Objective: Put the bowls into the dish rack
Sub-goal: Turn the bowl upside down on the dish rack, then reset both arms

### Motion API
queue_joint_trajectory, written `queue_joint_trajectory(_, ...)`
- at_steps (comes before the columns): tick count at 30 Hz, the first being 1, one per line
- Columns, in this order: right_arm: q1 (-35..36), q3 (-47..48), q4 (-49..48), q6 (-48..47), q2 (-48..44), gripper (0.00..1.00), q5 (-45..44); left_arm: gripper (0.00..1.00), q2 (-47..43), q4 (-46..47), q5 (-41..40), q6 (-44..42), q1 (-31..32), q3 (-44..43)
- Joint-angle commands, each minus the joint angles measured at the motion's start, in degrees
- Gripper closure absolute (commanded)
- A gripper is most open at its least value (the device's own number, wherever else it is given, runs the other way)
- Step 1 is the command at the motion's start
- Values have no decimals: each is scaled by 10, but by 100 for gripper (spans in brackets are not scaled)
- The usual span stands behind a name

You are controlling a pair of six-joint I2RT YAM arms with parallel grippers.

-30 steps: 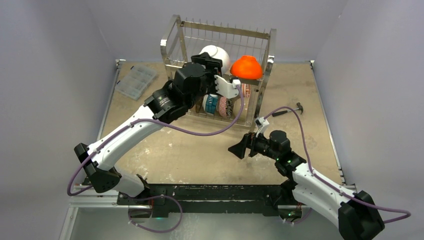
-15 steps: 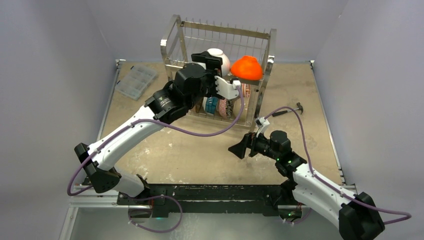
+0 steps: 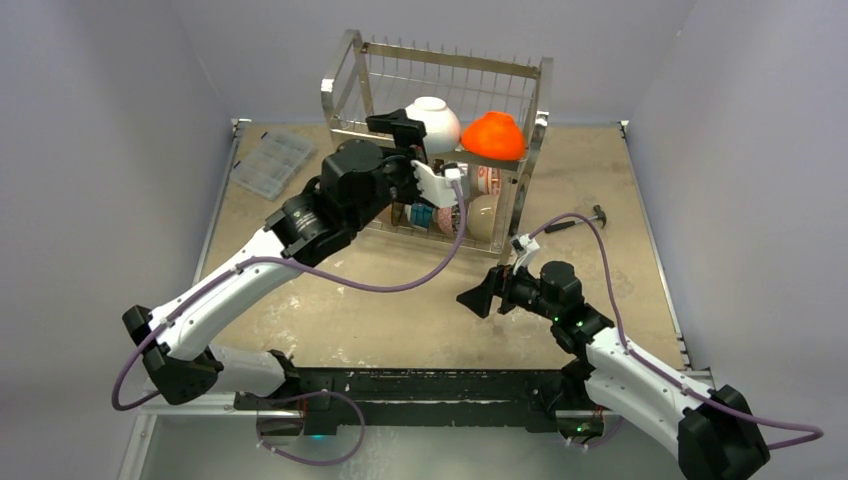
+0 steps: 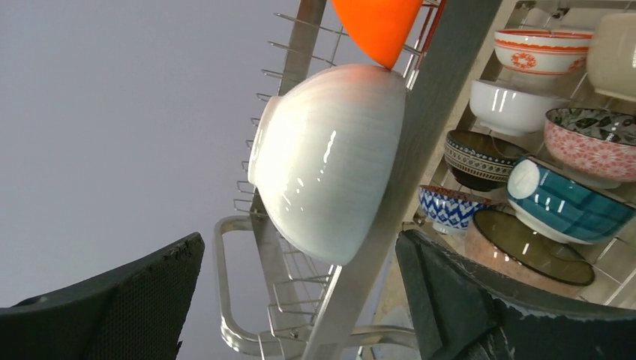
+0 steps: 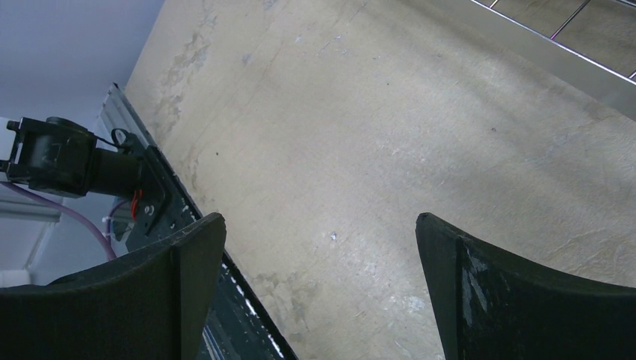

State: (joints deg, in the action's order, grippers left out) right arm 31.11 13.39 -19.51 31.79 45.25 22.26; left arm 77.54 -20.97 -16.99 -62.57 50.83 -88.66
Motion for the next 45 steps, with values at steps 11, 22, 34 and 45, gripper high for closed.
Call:
queue_joint_trajectory(11,2,36,15,-15,-15,1,2,2,-238,119,74,264,3,265)
queue_joint_trajectory(22,2,42,15,-17,-7,1,2,2,-367,231,22,592,3,512)
queue_joint_trajectory(34,2,42,3,-19,5,1,-5,2,-279,402,5,872,3,710)
queue_joint_trajectory(45,2,39,-39,-29,27,1,2,1,-175,504,9,889,-18,741)
